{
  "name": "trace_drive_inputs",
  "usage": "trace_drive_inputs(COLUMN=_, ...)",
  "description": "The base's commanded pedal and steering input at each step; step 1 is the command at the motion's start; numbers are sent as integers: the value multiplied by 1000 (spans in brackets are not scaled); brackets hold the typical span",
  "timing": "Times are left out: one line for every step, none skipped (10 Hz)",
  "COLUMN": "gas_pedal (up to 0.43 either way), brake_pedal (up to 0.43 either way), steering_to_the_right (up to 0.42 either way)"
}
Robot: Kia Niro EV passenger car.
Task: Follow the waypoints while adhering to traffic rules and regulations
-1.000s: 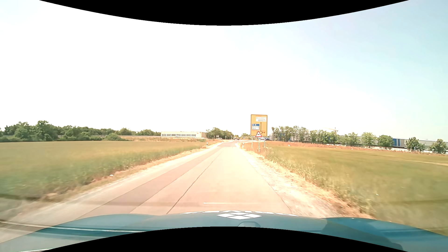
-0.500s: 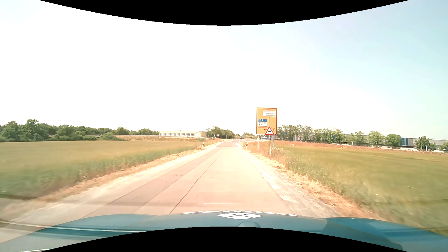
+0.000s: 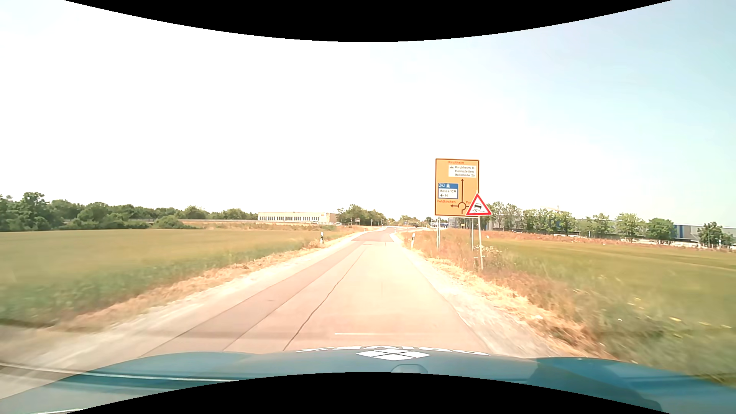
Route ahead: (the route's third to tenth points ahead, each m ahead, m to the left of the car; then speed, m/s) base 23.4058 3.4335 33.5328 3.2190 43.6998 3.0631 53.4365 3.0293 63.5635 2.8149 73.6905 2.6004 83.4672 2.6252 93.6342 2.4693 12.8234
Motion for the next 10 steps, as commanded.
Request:
trace_drive_inputs(gas_pedal=0, brake_pedal=0, steering_to_the_right=0)
trace_drive_inputs(gas_pedal=0, brake_pedal=0, steering_to_the_right=0)
trace_drive_inputs(gas_pedal=0, brake_pedal=0, steering_to_the_right=1)
trace_drive_inputs(gas_pedal=0, brake_pedal=0, steering_to_the_right=0)
trace_drive_inputs(gas_pedal=0, brake_pedal=0, steering_to_the_right=1)
trace_drive_inputs(gas_pedal=0, brake_pedal=0, steering_to_the_right=1)
trace_drive_inputs(gas_pedal=0, brake_pedal=0, steering_to_the_right=1)
trace_drive_inputs(gas_pedal=0, brake_pedal=0, steering_to_the_right=1)
trace_drive_inputs(gas_pedal=0, brake_pedal=0, steering_to_the_right=1)
trace_drive_inputs(gas_pedal=0, brake_pedal=0, steering_to_the_right=4)
